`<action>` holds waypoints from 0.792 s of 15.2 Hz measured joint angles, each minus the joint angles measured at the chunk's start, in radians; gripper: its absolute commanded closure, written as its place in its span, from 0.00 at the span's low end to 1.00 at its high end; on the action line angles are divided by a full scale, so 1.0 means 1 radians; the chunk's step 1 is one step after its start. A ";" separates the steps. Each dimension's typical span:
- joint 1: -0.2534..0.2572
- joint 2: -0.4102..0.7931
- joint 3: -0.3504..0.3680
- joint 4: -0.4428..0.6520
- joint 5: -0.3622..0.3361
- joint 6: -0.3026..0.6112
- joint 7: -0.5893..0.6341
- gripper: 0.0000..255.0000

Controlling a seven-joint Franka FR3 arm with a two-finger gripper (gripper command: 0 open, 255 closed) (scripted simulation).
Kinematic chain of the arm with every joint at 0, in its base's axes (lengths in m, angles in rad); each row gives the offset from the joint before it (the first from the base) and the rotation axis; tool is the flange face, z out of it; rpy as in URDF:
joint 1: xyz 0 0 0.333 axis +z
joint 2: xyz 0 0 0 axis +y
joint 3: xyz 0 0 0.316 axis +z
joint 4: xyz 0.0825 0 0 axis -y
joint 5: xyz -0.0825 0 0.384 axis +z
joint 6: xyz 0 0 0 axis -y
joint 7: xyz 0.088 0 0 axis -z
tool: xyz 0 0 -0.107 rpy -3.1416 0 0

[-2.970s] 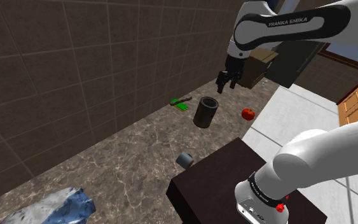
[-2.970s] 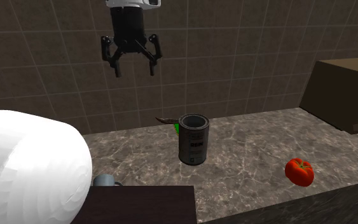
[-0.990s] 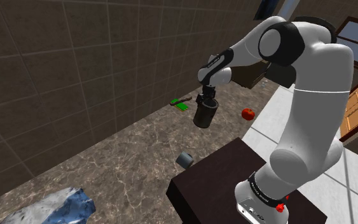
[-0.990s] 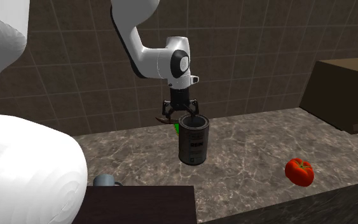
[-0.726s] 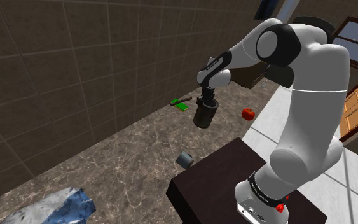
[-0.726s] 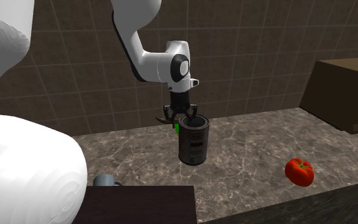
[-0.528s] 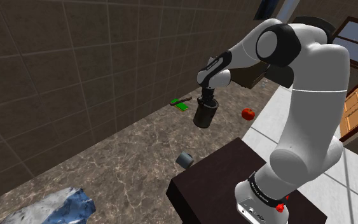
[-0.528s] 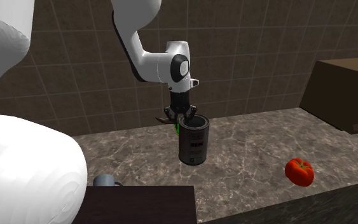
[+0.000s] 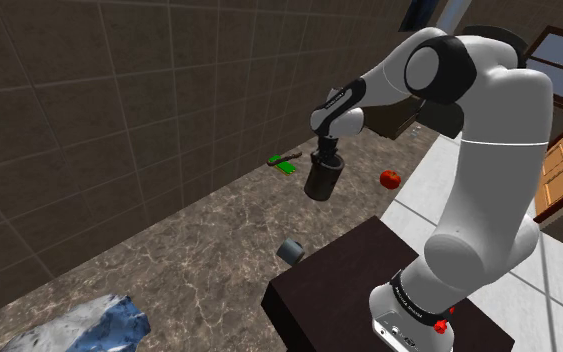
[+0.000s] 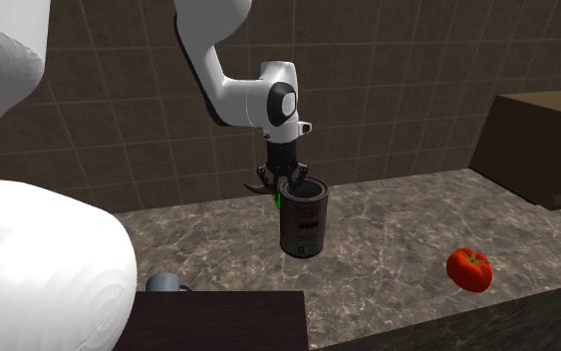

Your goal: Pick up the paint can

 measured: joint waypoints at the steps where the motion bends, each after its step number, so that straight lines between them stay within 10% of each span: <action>1: 0.001 -0.010 -0.002 -0.003 -0.002 -0.008 0.001 1.00; 12: 0.017 -0.122 -0.019 -0.006 -0.027 -0.115 0.014 1.00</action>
